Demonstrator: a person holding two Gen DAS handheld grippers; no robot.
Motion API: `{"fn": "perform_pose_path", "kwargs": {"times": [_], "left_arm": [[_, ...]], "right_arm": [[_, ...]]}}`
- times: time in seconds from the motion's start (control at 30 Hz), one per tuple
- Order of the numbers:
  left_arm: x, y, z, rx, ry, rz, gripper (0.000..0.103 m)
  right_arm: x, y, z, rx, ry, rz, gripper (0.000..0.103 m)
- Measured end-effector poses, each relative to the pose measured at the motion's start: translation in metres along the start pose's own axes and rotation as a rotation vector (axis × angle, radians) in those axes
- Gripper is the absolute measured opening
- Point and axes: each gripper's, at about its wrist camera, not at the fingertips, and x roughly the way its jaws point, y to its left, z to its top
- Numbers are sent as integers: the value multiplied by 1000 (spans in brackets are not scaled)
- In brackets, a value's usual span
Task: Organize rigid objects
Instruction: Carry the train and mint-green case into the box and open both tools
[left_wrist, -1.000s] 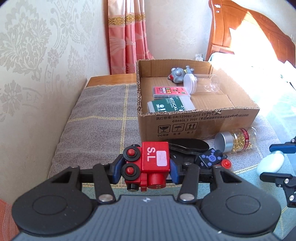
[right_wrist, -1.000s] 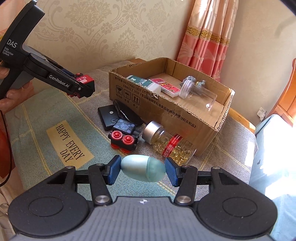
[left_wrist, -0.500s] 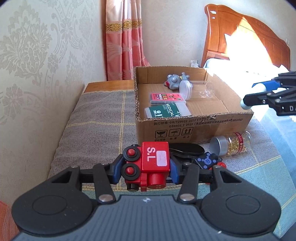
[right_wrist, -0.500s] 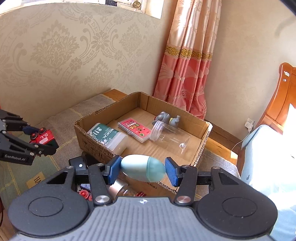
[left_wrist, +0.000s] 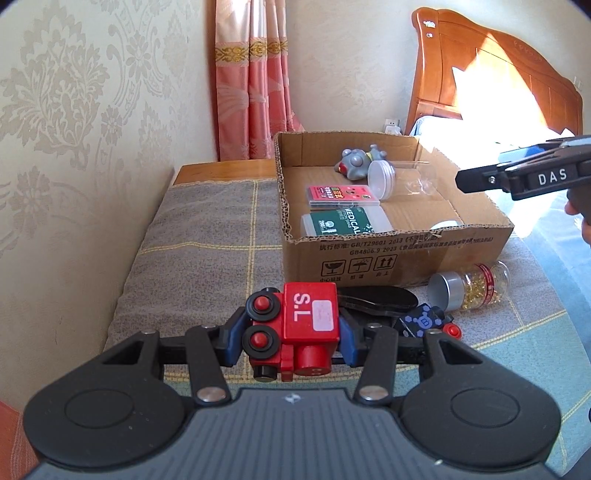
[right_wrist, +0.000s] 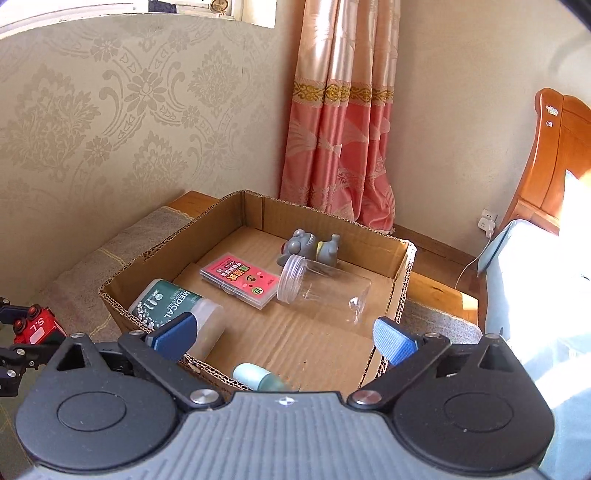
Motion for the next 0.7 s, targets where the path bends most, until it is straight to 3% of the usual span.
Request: {"fn": "perform_pose_path", "kwargs": {"times": [0.47, 0.7], "left_arm": [[-1, -26, 25, 57, -26, -13, 49], [9, -64, 61, 130, -61, -52, 49]], "right_arm": [[-43, 10, -61, 231, 57, -74, 103], [-52, 19, -86, 248, 61, -92, 103]]}}
